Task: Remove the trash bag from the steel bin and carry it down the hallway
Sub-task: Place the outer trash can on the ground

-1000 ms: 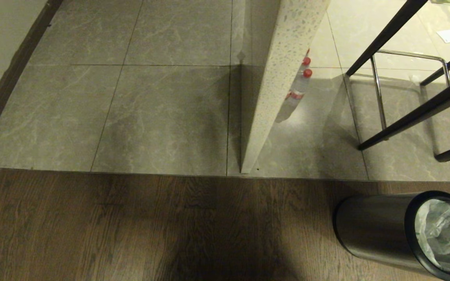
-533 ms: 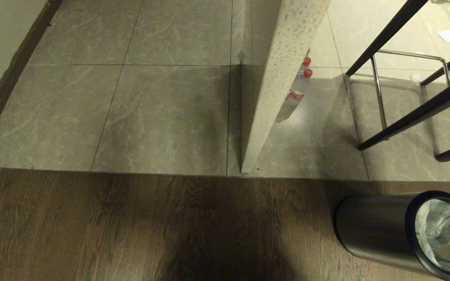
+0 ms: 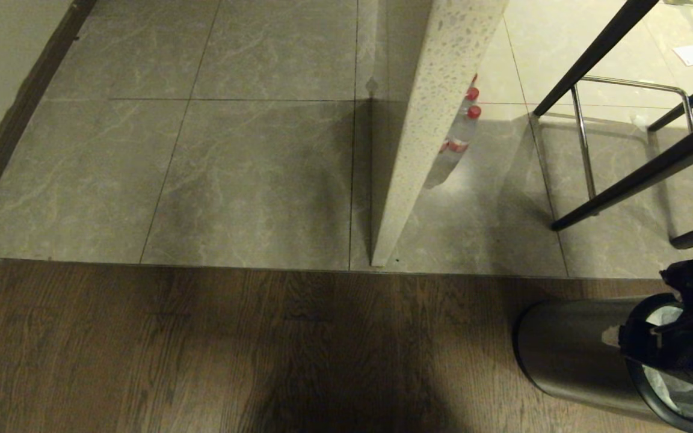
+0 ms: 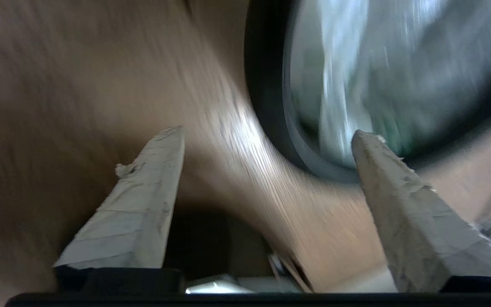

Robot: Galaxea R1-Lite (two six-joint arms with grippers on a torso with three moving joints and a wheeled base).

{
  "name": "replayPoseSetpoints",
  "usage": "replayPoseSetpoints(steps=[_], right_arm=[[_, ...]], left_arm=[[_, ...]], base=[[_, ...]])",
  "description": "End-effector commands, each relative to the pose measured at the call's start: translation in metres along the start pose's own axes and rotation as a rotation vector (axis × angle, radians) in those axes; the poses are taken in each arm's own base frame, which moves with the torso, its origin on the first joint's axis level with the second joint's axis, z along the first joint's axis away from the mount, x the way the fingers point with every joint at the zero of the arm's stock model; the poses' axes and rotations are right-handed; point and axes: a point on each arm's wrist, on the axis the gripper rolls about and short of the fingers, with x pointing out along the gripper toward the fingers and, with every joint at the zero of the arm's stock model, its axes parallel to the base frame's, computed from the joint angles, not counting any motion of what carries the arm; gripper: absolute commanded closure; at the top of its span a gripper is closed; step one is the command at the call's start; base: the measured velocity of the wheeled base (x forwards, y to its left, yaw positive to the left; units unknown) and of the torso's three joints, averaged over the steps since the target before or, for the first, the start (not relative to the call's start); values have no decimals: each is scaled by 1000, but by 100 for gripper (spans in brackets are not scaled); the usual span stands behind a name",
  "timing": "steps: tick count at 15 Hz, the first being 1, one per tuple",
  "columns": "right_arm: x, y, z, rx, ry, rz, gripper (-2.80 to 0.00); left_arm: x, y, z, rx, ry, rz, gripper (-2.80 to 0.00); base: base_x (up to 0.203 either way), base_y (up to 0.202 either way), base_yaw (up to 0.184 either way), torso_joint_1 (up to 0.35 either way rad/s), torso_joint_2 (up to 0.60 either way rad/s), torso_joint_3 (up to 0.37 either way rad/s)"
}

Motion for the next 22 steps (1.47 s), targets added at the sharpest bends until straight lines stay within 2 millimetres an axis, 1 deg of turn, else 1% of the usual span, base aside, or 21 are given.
replayPoseSetpoints(steps=[1,3,4,6,7,11,12,14,15,16,19,20,22], right_arm=[[30,2,0,18,13,-24,-280],[52,4,1,38,-8,-24,-280],[58,6,3,47,-22,-12,-280],[60,6,5,53,-31,-1,-280],[62,8,5,55,-23,48,-280],[75,11,3,54,-33,59,-280],[70,12,8,56,-60,70,-280],[49,12,24,61,-145,110,-280],[45,12,26,54,-158,116,-280],[40,11,27,43,-162,118,-280],[10,7,28,17,-179,172,-280],[7,6,25,9,-150,181,-280],[-1,5,26,12,-156,191,-280]], left_arm=[[0,0,0,-1,0,0,0],[0,0,0,-1,0,0,0],[0,0,0,-1,0,0,0],[0,0,0,-1,0,0,0],[0,0,0,-1,0,0,0],[0,0,0,-1,0,0,0],[0,0,0,-1,0,0,0],[0,0,0,-1,0,0,0],[0,0,0,-1,0,0,0],[0,0,0,-1,0,0,0],[0,0,0,-1,0,0,0],[0,0,0,-1,0,0,0],[0,0,0,-1,0,0,0]], base=[[0,0,0,0,0,0],[0,0,0,0,0,0],[0,0,0,0,0,0],[0,0,0,0,0,0],[0,0,0,0,0,0],[0,0,0,0,0,0],[0,0,0,0,0,0],[0,0,0,0,0,0],[0,0,0,0,0,0],[0,0,0,0,0,0],[0,0,0,0,0,0],[0,0,0,0,0,0],[0,0,0,0,0,0]])
